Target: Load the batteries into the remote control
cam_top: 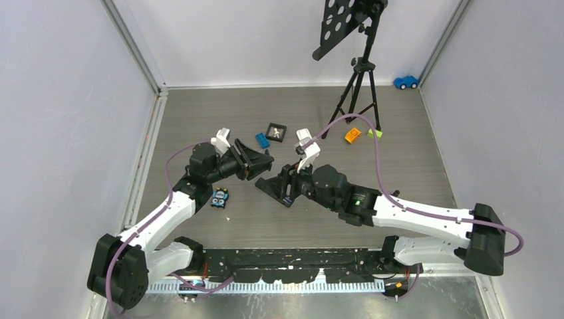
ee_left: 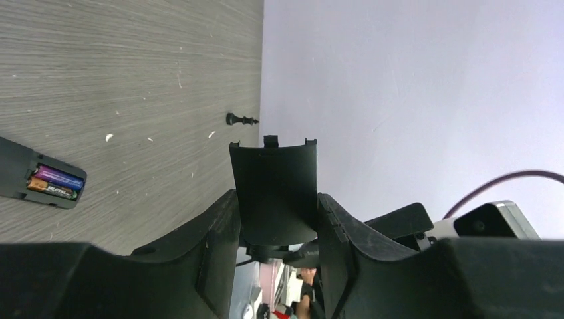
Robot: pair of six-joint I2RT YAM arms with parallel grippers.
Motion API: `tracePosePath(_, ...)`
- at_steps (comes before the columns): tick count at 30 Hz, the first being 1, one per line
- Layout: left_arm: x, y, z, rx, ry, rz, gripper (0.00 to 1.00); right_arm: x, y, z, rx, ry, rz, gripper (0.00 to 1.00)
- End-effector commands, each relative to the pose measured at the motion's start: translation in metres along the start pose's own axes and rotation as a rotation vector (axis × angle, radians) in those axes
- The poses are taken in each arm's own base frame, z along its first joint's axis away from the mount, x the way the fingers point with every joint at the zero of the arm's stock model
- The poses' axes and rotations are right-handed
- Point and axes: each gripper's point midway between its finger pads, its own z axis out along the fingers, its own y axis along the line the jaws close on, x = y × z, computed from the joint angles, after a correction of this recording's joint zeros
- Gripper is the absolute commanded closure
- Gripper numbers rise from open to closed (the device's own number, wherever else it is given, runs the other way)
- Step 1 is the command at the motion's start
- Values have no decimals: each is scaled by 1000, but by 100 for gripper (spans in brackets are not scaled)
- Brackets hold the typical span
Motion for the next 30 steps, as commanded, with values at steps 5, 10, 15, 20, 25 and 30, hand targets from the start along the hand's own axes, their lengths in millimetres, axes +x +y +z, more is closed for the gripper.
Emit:
tracePosePath(5,-12,0,-6,-24,-93,-56,86,-25,-19,24,214,-143,-120,43)
tracePosePath(10,-11,0,-6,-23,-86,-75,87,-32,-8,31,155,-217,-86,43)
tracePosePath(15,-11,-1,-6,-18,-83,-86,87,-35,-12,37,189,-244,-72,43)
tracePosePath(20,-10,-5,-7,-10,-78,-92,87,-32,-12,46,204,-230,-63,46)
tracePosePath(25,-8,-6,-9,-4,-73,-94,87,-30,-15,49,224,-236,-26,56)
tracePosePath(30,-6,-4,-10,-13,-66,-101,86,-33,-15,51,219,-266,3,60)
